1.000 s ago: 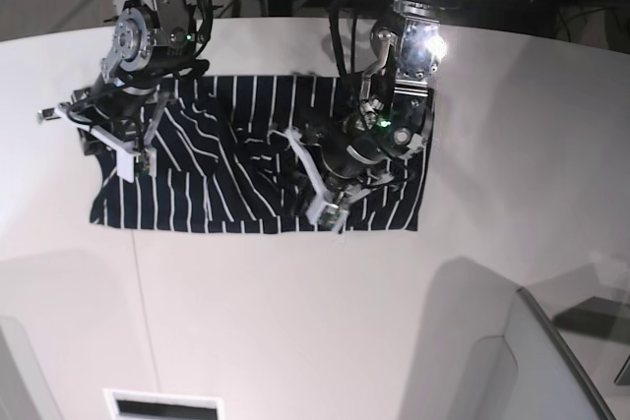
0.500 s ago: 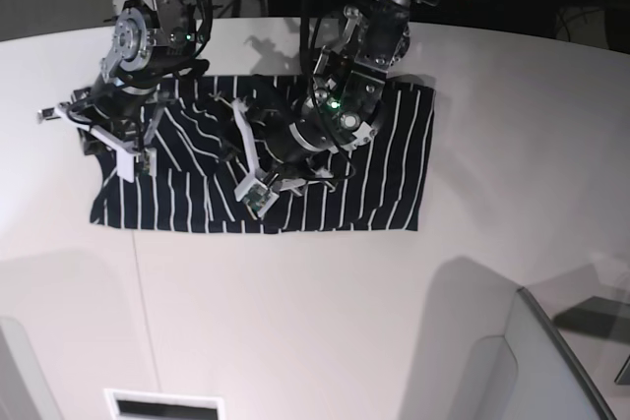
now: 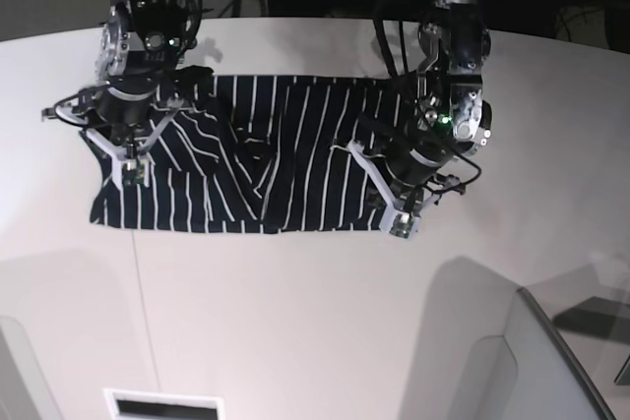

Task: Layout the t-shirt on the table in an organized manner, then fold the t-shirt properly
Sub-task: 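Release the folded strip and lift both grippers away, then grasp the folded strip ends with both grippers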

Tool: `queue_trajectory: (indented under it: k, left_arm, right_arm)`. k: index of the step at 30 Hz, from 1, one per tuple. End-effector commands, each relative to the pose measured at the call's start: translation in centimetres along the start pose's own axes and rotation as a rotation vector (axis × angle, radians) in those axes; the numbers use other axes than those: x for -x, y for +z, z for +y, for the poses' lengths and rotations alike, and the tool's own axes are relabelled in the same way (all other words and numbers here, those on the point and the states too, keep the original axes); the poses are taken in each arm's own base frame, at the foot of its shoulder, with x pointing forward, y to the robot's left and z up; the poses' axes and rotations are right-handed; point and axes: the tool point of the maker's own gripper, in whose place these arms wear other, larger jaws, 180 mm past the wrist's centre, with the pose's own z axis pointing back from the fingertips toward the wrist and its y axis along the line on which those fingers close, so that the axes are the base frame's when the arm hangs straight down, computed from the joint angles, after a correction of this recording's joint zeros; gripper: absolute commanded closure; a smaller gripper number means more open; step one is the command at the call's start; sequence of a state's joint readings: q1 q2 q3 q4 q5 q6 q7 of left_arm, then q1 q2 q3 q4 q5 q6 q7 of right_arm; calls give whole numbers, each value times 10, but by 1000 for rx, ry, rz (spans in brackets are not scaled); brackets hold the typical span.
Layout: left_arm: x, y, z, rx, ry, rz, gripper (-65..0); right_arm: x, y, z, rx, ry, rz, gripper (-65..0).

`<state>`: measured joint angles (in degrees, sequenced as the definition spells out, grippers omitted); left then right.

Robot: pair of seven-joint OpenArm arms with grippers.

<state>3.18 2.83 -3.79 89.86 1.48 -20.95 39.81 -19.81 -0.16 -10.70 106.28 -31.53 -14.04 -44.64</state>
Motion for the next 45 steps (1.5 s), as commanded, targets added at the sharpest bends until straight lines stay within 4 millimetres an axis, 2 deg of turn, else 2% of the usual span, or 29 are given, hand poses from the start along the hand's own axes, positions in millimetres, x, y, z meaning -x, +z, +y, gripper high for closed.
queue_trajectory:
  k: [1,5,8,11,12,15,16,18,21,23,24,28,30,33,37,42,45]
  left_arm:
    - [-12,-1,2,2,-7,-37,0]
    - [9,-12,-2,26,-12,18,0]
    - [28,-17,5,24,-13,28,0]
    - [53,-23,10,29,-2,69,0]
    - [54,-24,12,28,0,64,0]
    - [52,-21,20,16,2,23,0]
    - [47,-18,24,6,-2,4,0]
    - [35,-8,32,-12,-31,-28,0]
    - [28,15,40,-42,-78,-69,0]
    - [26,32,51,-83,-77,-92,0]
    - [26,41,60,-110,-68,-102,0]
    - [41,72,93,-199,6,-112,0]
    - [51,85,108,-226,56,-112,0]
    - [64,100,124,-245,111,-111,0]
    - [79,115,138,-271,151,-99,0]
    - [87,121,142,-288,159,-83,0]
    - [88,120,139,-280,160,-82,0]
  right_arm:
    - [-11,2,-3,4,-5,-34,-15]
    - [-16,1,0,-16,13,-41,-15]
    - [-16,0,0,-19,8,-41,-15]
    - [-22,1,12,-112,-85,-40,-20]
    - [-23,4,21,-165,-131,-33,-21]
    - [-32,8,24,-308,-252,-41,-21]
    - [-36,11,28,-375,-302,-44,-21]
    - [-41,11,24,-475,-404,-44,-21]
    - [-51,11,3,-635,-619,-59,-23]
    - [-54,10,-7,-759,-731,-29,-24]
    - [-54,6,-20,-806,-779,-13,-24]
    - [-60,-11,-47,-1015,-940,96,-24]
    - [-56,-25,-50,-1067,-955,183,-24]
    - [-46,-44,-52,-1056,-936,284,-24]
    - [-29,-61,-60,-1031,-1024,332,-24]
    - [4,-81,-73,-989,-1235,378,-17]
    - [8,-82,-78,-978,-1260,375,-23]
